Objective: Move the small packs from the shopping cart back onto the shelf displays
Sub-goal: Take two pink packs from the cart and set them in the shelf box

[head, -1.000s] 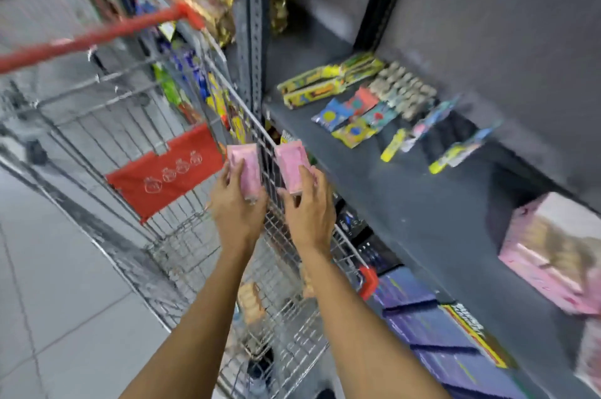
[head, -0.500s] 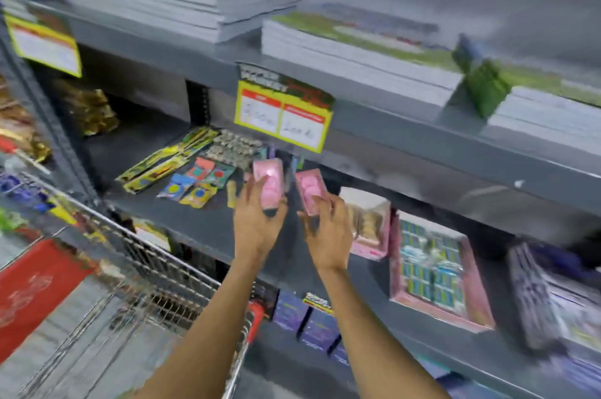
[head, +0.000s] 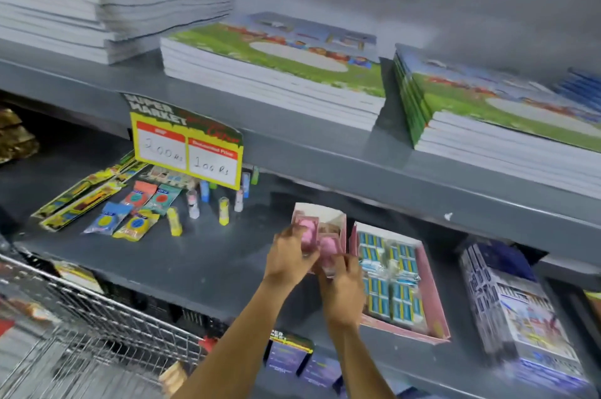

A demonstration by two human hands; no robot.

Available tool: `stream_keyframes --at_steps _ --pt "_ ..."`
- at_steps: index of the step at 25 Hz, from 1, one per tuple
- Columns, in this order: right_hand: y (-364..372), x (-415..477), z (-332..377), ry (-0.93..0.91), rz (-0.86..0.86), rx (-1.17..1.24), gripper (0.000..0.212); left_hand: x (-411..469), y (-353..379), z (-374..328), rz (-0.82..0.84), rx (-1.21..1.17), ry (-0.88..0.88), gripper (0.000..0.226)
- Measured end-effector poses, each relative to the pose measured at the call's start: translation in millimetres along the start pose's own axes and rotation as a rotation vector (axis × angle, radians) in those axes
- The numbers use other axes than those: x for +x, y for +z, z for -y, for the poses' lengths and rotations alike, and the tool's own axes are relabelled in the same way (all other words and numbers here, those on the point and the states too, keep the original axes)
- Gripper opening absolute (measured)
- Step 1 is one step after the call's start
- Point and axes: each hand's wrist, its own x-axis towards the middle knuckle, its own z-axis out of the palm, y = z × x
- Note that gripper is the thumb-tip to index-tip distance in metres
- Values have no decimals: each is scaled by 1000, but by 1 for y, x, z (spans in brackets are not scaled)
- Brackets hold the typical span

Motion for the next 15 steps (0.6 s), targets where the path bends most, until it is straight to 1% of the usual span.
stream_keyframes --at_steps 3,5,7,9,10,12,15 --pt "1 0 -1 1 66 -39 44 7 8 14 67 178 7 40" --pt "2 0 -2 -45 69 -92 44 1 9 25 26 256 61 38" --pt "1 3 1 -67 44 -154 50 -11 9 35 -62 332 172 37" --pt "5 4 3 -75 14 -221 56 -27 13 41 -81 376 260 49" --pt "6 2 3 -83 -4 -246 57 -34 16 43 -56 401 267 54" --pt "11 -4 3 -102 -18 -275 57 -41 20 45 -9 448 227 56" --pt "19 -12 3 -86 30 -248 62 -39 25 49 37 498 197 45"
